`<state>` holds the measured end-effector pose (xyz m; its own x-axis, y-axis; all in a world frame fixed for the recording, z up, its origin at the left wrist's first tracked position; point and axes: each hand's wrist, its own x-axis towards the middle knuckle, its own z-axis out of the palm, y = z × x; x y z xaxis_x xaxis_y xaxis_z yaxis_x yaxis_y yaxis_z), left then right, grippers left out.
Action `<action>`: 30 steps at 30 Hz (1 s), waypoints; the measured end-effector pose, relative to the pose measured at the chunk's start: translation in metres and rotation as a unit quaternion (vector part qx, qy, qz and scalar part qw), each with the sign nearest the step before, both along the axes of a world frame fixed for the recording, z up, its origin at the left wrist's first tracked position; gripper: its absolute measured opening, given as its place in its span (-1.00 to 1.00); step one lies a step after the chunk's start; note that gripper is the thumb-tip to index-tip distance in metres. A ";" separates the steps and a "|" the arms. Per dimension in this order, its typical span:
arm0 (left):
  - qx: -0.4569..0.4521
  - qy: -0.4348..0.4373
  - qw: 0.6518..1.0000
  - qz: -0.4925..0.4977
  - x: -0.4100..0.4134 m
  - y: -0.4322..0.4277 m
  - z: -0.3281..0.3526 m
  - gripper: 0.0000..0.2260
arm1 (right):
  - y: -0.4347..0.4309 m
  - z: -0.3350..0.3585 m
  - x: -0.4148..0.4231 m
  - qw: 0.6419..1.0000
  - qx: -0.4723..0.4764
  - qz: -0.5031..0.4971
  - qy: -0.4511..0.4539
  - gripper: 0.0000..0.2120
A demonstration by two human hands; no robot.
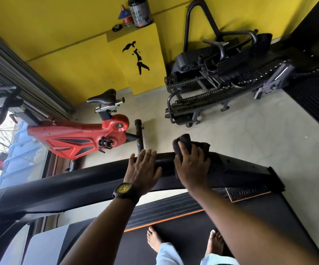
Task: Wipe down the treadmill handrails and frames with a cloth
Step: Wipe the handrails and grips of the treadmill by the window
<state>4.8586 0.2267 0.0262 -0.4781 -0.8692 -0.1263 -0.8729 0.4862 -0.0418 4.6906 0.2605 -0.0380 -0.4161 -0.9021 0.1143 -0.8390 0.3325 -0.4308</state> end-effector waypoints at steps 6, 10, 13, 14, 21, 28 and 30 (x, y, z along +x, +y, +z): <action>-0.007 0.000 1.000 -0.003 -0.003 -0.002 -0.001 -0.33 | -0.010 0.005 -0.034 0.988 -0.006 0.154 0.016 -0.49; 0.011 -0.017 1.000 -0.003 -0.010 -0.002 -0.001 -0.30 | -0.013 0.002 -0.023 0.999 0.022 0.010 -0.029 -0.47; 0.010 -0.014 1.000 0.000 -0.014 -0.001 -0.002 -0.30 | 0.010 0.002 0.007 0.999 -0.017 0.025 0.010 -0.52; 0.006 -0.012 1.000 -0.001 -0.013 -0.002 -0.003 -0.32 | 0.013 -0.001 0.005 0.997 -0.037 0.064 0.015 -0.53; 0.002 -0.016 1.000 -0.001 -0.015 -0.002 -0.004 -0.33 | -0.016 0.002 -0.029 0.998 0.038 0.021 -0.055 -0.51; 0.006 -0.028 0.999 -0.019 -0.020 -0.007 -0.006 -0.33 | -0.010 0.004 -0.029 0.991 -0.011 0.135 0.005 -0.50; 0.009 -0.028 0.999 -0.025 -0.024 -0.005 -0.003 -0.31 | -0.024 0.007 -0.035 0.997 0.040 0.065 -0.033 -0.51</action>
